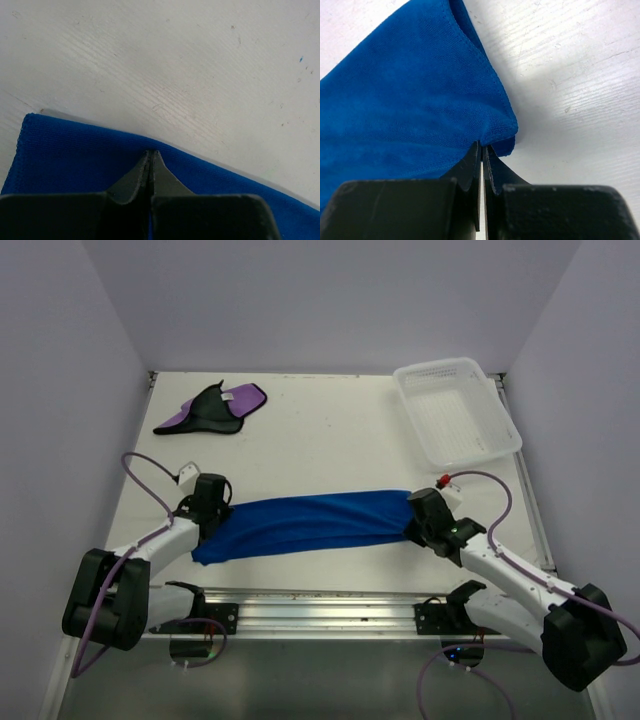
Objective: Roll the towels
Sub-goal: Fold the towel
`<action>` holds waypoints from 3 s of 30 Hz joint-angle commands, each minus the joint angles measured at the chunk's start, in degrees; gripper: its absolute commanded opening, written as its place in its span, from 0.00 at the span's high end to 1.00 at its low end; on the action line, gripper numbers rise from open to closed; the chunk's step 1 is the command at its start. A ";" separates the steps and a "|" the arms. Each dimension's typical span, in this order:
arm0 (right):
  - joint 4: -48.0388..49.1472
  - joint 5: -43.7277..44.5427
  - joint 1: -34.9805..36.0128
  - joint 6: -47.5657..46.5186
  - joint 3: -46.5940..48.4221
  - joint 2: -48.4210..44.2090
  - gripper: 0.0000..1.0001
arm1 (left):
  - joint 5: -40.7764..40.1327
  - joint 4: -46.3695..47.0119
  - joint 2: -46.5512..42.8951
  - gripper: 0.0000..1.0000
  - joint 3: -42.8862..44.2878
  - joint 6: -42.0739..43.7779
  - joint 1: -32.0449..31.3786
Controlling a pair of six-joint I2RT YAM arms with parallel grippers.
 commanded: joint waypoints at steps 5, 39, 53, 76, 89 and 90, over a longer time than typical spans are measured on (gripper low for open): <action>-0.74 0.25 -0.35 -0.40 -2.30 -3.23 1.00 | -0.68 -0.21 0.45 1.00 1.22 -0.09 -0.17; 2.32 0.51 -0.35 -9.18 7.87 -2.90 1.00 | 1.17 0.75 0.09 1.00 2.01 1.22 -0.25; 12.62 -0.72 -0.53 -12.35 18.00 25.68 1.00 | 2.40 0.84 -0.26 1.00 2.18 1.40 -0.17; 13.77 1.83 -6.06 -16.47 25.20 39.48 1.00 | 6.61 8.30 5.27 1.00 2.79 1.93 -0.25; 11.39 -0.54 -8.53 -20.87 33.81 40.02 1.00 | 5.74 9.02 7.83 1.00 7.89 5.18 -1.13; 11.48 -0.89 -8.44 -21.14 33.81 39.41 0.97 | 5.31 8.58 7.74 1.00 7.89 5.18 -1.13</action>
